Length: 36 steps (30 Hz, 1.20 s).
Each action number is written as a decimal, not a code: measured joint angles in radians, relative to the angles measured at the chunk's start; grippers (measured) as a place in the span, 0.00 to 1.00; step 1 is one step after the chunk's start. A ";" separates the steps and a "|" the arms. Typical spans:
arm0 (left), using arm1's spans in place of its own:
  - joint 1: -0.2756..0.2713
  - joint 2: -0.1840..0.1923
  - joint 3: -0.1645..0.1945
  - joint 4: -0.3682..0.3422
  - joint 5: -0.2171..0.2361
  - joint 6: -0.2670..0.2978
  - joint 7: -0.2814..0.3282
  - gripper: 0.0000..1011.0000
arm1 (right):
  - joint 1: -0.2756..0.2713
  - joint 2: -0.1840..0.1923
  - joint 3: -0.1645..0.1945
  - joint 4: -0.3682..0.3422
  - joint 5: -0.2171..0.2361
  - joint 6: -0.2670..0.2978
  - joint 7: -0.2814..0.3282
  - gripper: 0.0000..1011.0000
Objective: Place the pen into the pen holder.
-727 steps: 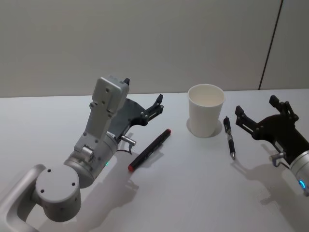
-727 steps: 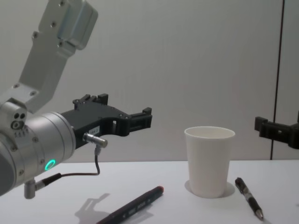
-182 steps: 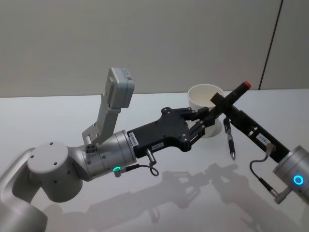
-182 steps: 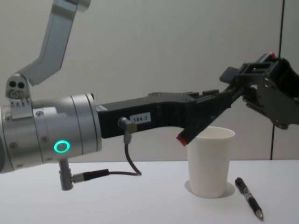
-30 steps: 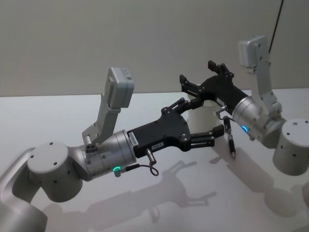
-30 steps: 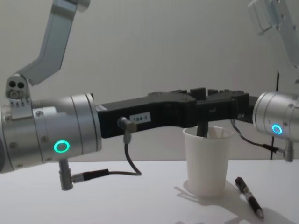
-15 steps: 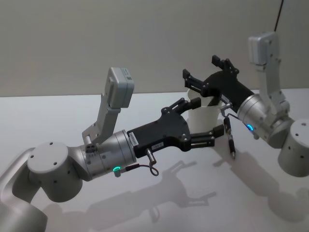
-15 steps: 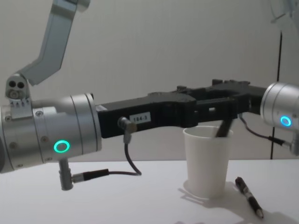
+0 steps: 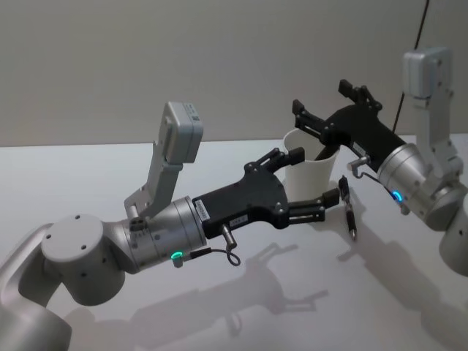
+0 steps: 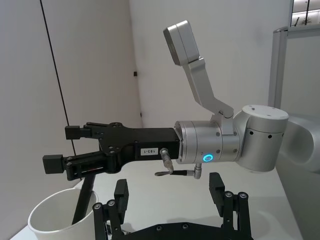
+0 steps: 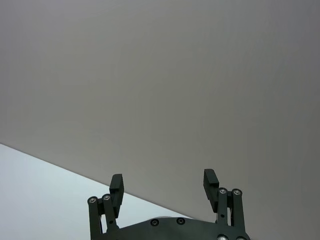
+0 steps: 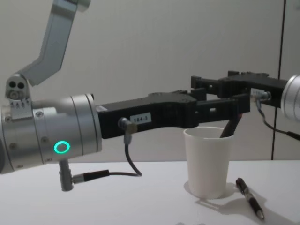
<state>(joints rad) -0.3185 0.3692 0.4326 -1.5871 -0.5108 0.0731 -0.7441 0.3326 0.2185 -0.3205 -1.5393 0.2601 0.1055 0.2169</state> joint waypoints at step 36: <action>0.043 0.007 0.011 -0.020 0.159 -0.030 0.377 0.99 | -0.264 0.090 0.073 -0.173 0.021 -0.055 -0.114 0.99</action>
<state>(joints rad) -0.2759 0.3764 0.4439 -1.6072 -0.3519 0.0429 -0.3674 0.0691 0.3086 -0.2477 -1.7125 0.2815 0.0504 0.1032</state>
